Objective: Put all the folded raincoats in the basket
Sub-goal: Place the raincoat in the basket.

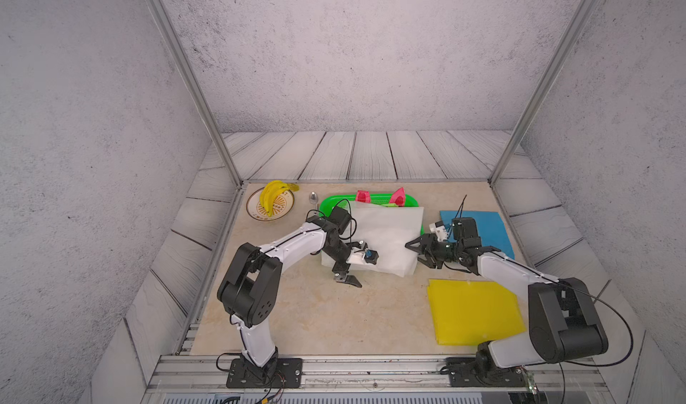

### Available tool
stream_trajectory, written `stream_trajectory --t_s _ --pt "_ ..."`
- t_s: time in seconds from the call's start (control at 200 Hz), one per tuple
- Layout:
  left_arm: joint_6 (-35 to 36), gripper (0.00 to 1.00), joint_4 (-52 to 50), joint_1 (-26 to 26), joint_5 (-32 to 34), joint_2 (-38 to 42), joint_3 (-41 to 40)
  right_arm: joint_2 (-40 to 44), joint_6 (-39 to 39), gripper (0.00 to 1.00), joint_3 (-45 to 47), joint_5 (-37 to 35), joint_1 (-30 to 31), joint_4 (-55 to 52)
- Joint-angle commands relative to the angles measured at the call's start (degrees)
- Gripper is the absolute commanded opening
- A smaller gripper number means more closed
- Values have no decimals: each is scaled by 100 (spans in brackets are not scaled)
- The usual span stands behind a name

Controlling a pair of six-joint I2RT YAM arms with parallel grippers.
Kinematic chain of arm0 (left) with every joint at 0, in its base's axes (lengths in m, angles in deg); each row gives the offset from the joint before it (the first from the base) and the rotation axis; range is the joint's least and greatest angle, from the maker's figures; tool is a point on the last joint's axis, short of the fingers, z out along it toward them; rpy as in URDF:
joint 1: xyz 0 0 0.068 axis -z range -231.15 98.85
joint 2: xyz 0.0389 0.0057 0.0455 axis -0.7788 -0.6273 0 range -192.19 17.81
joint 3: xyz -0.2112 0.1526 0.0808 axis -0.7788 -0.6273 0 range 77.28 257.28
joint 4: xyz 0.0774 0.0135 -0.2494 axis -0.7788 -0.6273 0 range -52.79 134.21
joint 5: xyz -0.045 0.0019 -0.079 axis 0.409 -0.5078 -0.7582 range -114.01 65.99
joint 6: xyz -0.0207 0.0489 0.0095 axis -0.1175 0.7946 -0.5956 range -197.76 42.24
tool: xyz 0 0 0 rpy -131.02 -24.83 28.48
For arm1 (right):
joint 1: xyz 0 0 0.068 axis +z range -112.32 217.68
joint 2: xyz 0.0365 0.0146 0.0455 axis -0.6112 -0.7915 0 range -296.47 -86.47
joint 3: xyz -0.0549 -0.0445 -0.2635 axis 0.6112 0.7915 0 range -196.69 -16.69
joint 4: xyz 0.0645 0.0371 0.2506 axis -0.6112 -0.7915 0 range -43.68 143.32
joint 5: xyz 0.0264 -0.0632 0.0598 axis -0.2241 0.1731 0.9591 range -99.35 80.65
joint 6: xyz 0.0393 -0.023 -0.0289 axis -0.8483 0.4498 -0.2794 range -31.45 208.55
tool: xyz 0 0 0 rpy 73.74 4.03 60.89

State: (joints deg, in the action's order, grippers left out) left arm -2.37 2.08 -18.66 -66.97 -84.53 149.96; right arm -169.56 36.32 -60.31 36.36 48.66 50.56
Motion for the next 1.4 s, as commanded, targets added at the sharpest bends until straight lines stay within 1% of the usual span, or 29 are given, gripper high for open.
stream_trajectory --t_s 0.0,0.11,0.15,0.205,0.31,0.45,0.555,0.716,0.736,0.791,0.831,0.871,0.881,0.886,0.891,0.896,0.931,1.011,1.066,1.081,1.096,1.176,1.306,1.396 --pt "-86 94 -255 -110 8 192 35 208 363 51 -303 402 48 -325" --pt "-70 94 -335 -185 -70 257 62 366 561 53 -460 398 52 -846" --pt "-74 94 -335 -190 -72 262 62 392 565 56 -501 437 51 -944" --pt "-55 94 -326 -190 -77 268 53 365 577 64 -567 543 46 -1128" --pt "-65 94 -313 -190 -131 246 48 274 639 69 -581 706 59 -1298" --pt "-107 94 -287 -193 -186 259 53 107 503 70 -374 910 123 -1022" --pt "-92 94 -294 -199 -195 241 53 68 266 70 -288 733 170 -689" --pt "-95 94 -337 -208 -228 158 112 -280 98 71 -492 546 300 -535" --pt "-96 94 -350 -212 -237 145 127 -310 88 69 -524 511 321 -541" --pt "-96 94 -391 -232 -293 127 162 -371 75 59 -599 478 360 -528" --pt "-116 94 -407 -256 -349 127 176 -400 47 47 -650 469 364 -516" --pt "-134 94 -426 -284 -415 135 205 -425 53 30 -710 497 353 -519" --pt "-144 94 -430 -297 -430 131 214 -426 54 29 -719 498 361 -525" --pt "-155 94 -437 -301 -440 134 217 -420 65 25 -741 508 374 -539" --pt "-165 94 -446 -307 -454 139 227 -420 65 25 -741 508 374 -539" --pt "-165 94 -450 -315 -465 142 237 -423 84 21 -766 522 364 -558" --pt "-213 94 -513 -374 -558 159 304 -407 183 12 -868 548 364 -690" --pt "-313 95 -815 -628 -932 222 575 -309 524 7 -1162 537 369 -1157" --pt "-402 95 -1067 -871 -1303 304 792 -221 805 5 -1372 521 364 -1469" --pt "-421 95 -1140 -947 -1408 326 852 -201 896 4 -1444 515 361 -1570" --pt "-427 95 -1212 -1023 -1520 356 905 -184 988 0 -1519 505 362 -1650" --pt "-579 96 -1392 -1405 -2004 543 1081 -200 1582 0 -2002 465 379 -2204" --pt "-945 98 -1237 -1865 -2317 872 1071 -511 2500 0 -2987 370 369 -2979" --pt "-1567 99 -675 -2088 -2255 1008 931 -814 2857 0 -3686 474 388 -3293"
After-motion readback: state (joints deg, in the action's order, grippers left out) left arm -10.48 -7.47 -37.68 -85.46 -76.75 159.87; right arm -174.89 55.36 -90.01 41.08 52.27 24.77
